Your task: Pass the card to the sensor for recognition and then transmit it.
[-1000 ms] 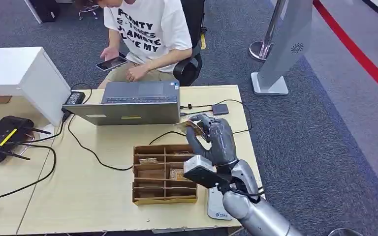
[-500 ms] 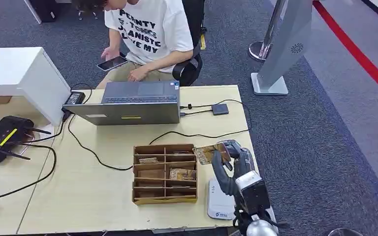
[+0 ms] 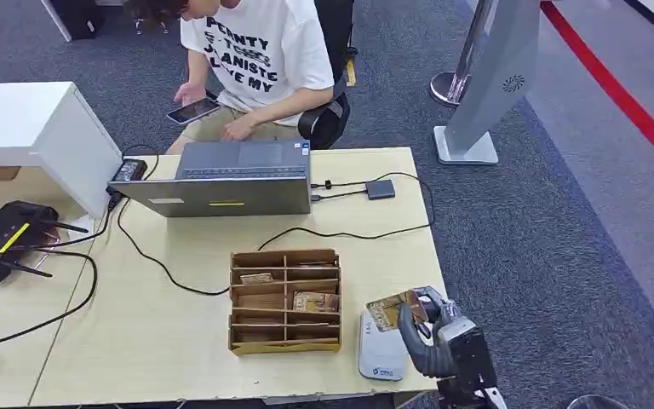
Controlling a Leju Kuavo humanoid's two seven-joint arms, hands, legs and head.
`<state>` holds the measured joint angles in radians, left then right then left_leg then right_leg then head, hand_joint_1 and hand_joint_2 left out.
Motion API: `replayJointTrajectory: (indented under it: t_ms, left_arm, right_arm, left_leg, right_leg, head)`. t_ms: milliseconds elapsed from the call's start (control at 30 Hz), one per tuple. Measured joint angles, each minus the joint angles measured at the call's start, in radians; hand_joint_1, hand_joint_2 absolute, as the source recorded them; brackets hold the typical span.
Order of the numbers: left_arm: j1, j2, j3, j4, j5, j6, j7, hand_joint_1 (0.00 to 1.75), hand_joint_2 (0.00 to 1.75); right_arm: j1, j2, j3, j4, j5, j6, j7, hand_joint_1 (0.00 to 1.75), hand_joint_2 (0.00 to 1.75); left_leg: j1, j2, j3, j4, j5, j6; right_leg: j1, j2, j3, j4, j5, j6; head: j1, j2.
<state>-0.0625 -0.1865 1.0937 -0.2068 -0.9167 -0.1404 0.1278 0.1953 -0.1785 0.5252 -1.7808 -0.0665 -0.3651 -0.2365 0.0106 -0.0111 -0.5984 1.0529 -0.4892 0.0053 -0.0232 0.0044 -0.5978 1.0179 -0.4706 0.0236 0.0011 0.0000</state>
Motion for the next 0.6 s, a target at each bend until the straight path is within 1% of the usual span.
replayJointTrajectory:
  t_ms: [100,267,433,467,600]
  left_arm:
    - [0.001,0.0,0.003,0.0,-0.005,0.006,0.0,0.0,0.0]
    - [0.003,0.0,0.004,0.0,-0.008,0.006,0.0,0.0,0.0]
    - [0.003,0.0,0.004,0.0,-0.02,0.006,0.001,0.0,0.0]
    - [0.003,0.0,0.004,0.0,-0.026,0.005,0.001,0.0,0.0]
    - [0.003,0.0,0.004,0.0,-0.029,0.005,0.001,0.0,0.0]
  right_arm:
    - [0.001,-0.008,0.027,0.039,-0.043,0.0,0.014,1.75,1.75]
    - [-0.003,-0.01,0.062,0.079,-0.059,-0.001,0.017,1.75,1.75]
    - [-0.032,-0.008,0.102,0.145,-0.093,0.009,0.029,1.75,1.75]
    - [-0.051,-0.003,0.119,0.187,-0.109,0.017,0.029,1.75,1.75]
    - [-0.084,0.005,0.138,0.262,-0.123,0.024,0.027,1.75,1.75]
  left_leg:
    - [0.0,0.0,0.0,0.0,0.0,0.0]
    - [0.0,0.0,0.0,0.0,0.0,0.0]
    - [0.0,0.0,0.0,0.0,0.0,0.0]
    - [0.0,0.0,0.0,0.0,0.0,0.0]
    - [0.0,0.0,0.0,0.0,0.0,0.0]
  right_leg:
    - [0.0,0.0,0.0,0.0,0.0,0.0]
    - [0.0,0.0,0.0,0.0,0.0,0.0]
    - [0.0,0.0,0.0,0.0,0.0,0.0]
    - [0.0,0.0,0.0,0.0,0.0,0.0]
    - [0.0,0.0,0.0,0.0,0.0,0.0]
  head:
    - [0.0,0.0]
    - [0.0,0.0]
    - [0.0,0.0]
    - [0.0,0.0]
    - [0.0,0.0]
